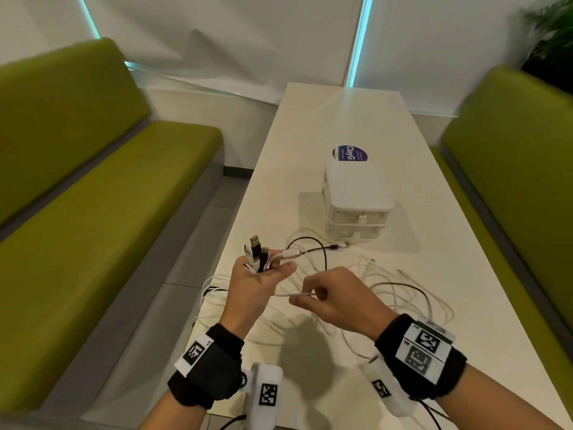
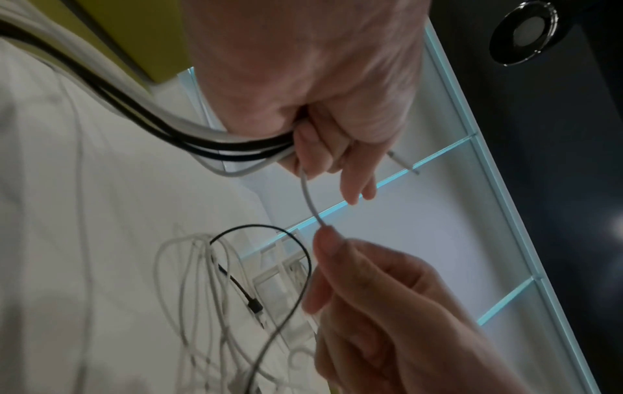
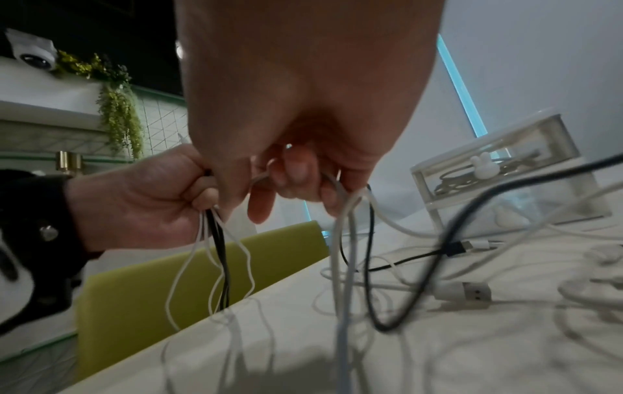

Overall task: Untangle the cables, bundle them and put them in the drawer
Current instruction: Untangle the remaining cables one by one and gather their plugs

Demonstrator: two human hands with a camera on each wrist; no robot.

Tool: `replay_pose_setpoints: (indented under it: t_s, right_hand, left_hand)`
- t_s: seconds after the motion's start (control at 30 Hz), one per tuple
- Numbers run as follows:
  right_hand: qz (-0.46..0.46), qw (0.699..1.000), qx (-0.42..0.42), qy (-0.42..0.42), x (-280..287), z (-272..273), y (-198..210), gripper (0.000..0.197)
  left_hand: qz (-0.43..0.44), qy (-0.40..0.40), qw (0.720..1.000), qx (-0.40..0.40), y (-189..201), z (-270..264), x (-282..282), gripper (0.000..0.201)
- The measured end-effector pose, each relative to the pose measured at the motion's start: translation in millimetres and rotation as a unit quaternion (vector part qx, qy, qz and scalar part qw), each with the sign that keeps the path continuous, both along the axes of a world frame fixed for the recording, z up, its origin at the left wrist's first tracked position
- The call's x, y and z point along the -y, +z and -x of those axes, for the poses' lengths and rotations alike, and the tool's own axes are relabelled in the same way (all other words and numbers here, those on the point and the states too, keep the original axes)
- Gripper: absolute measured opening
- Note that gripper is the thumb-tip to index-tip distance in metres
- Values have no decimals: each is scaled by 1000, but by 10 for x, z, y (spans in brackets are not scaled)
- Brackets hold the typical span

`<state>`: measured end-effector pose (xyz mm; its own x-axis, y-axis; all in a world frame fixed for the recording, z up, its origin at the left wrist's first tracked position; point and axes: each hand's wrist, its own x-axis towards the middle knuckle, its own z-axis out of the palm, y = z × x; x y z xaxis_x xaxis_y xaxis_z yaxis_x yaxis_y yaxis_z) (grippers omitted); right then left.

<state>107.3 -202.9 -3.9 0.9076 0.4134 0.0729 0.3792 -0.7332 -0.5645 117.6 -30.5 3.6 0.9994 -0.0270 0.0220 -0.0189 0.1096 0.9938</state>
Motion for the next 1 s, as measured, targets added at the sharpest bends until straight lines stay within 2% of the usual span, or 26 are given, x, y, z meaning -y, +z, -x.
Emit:
replay_pose_setpoints:
  t_s: [0.07,0.13,0.23,0.3,0.4,0.47,0.53,0.6,0.67,0.77,0.87,0.93,1.0]
  right_hand:
    - [19,1000,-19,5,43,14,-45,49]
    - [48,998,-36,-4,113,-25,-100,53]
    - [123,991,-48,-14,235,-148,-112,44]
    - [172,983,-56,-36,292,-250,-43,39]
    - [170,982,-17,-86,355,-395,86,36]
    - [138,986,23,-91,319,-433,175,31]
    - [119,989,39,-75,266,-413,229,30]
    - [121,990,23,-73,243,-359,217,31]
    - [145,985,-25,-85,280,-316,169,35]
    - [138,981,-111,-77,320,-222,109,36]
    - [208,971,-114,-16,273,-141,97,20]
    - [208,971,-116,-25,281,-116,45,30]
    - [188,974,-113,-59,321,-128,24,43]
  left_hand:
    - [-18,5,1000,5,50,-10,-34,15]
    - [-30,3,999,19,110,-36,-87,19]
    - [12,4,1000,12,186,-99,-198,25]
    - [4,-27,1000,-3,194,-94,-213,27]
    - [-60,-103,992,-32,167,-31,-60,29]
    - [-120,-110,986,-44,98,6,60,27]
    - [-214,-116,969,-34,33,10,129,16]
    - [-267,-133,954,-22,7,10,134,32]
    - [-214,-110,970,-14,18,-10,85,37]
    - [-52,-37,998,-6,117,-45,12,37]
    - [90,50,994,-22,238,-117,-98,31]
    - [114,77,991,-3,295,-143,-177,29]
    - [89,98,991,25,295,-147,-224,29]
